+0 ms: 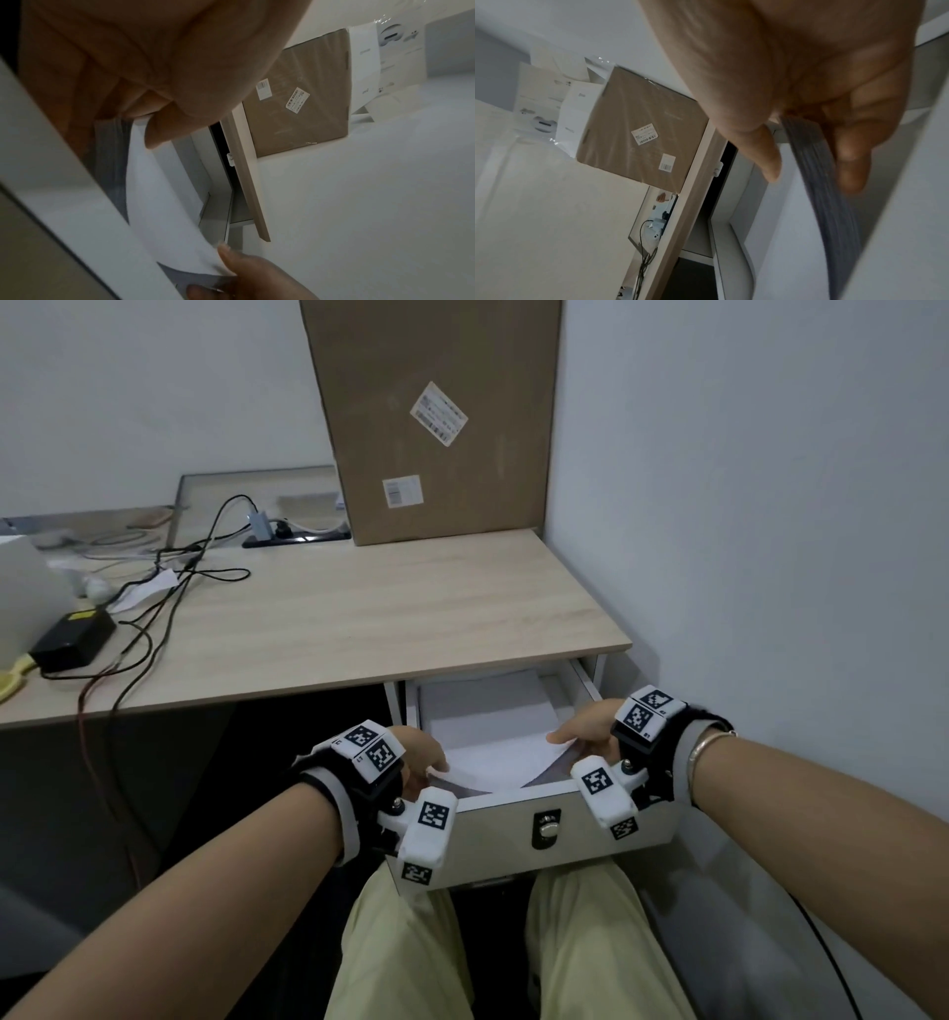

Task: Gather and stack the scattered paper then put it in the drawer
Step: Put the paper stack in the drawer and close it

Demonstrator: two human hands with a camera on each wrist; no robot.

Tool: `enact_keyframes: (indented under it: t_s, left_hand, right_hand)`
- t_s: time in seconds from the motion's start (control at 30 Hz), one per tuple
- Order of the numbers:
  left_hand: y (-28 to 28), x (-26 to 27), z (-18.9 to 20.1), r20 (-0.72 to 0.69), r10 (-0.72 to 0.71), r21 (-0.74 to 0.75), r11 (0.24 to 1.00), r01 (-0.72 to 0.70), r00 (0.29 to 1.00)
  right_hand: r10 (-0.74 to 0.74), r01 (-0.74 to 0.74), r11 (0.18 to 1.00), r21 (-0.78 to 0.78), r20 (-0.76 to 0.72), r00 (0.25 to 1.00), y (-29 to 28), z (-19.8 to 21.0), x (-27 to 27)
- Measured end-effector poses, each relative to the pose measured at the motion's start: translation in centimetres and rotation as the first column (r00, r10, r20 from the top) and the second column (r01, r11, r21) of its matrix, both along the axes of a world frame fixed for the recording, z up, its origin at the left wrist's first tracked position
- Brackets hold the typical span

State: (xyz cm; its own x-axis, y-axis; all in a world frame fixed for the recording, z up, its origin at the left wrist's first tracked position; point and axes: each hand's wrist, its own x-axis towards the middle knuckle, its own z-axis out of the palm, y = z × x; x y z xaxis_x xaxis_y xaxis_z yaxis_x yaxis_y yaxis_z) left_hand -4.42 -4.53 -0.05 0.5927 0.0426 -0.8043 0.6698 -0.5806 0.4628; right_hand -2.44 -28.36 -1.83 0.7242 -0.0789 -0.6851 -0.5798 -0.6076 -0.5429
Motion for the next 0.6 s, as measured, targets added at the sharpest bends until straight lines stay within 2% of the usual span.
enact_keyframes:
  t_s: [0.07,0.17,0.23,0.33,0.4,0.53,0.6]
  left_hand:
    - [0.2,-0.3,0.5,0.046,-0.009,-0.022,1.000,0.010,0.999]
    - [0.3,-1.0,1.4,0.157,-0.025,-0.044,0.998,0.033,0.987]
    - [0.3,-1.6,2.0,0.268,0.041,-0.100,0.995,-0.014,0.963]
    - [0.4,-2.4,2.9,0.395,0.106,-0.225,0.974,-0.016,0.912]
    - [0.4,-3.4,3.4,0.441,0.088,-0.256,0.966,0.031,0.893]
    - [0.1,-5.3,4.0,0.495,-0.028,-0.218,0.963,0.155,0.868]
    - [-0.2,-6.0,4.2,0.504,-0.098,-0.185,0.958,0.218,0.858]
  right_hand:
    - [0.017,-0.019,0.997,-0.078,-0.023,1.000,0.5,1.5,-1.5]
    - [0.077,-0.052,0.976,-0.210,0.112,0.991,0.7,3.0,-3.1]
    - [0.028,0.006,0.988,-0.156,0.216,0.976,1.0,3.8,-4.1]
    - [-0.122,0.114,0.992,0.046,0.280,0.952,0.8,4.2,-5.8]
    - [-0.147,0.128,0.987,0.094,0.233,0.961,0.4,4.3,-7.4]
    - [-0.018,0.023,0.993,0.116,-0.046,0.999,0.2,2.9,-10.4]
    - [-0.042,0.048,0.994,0.095,-0.067,0.997,0.4,1.2,-10.8]
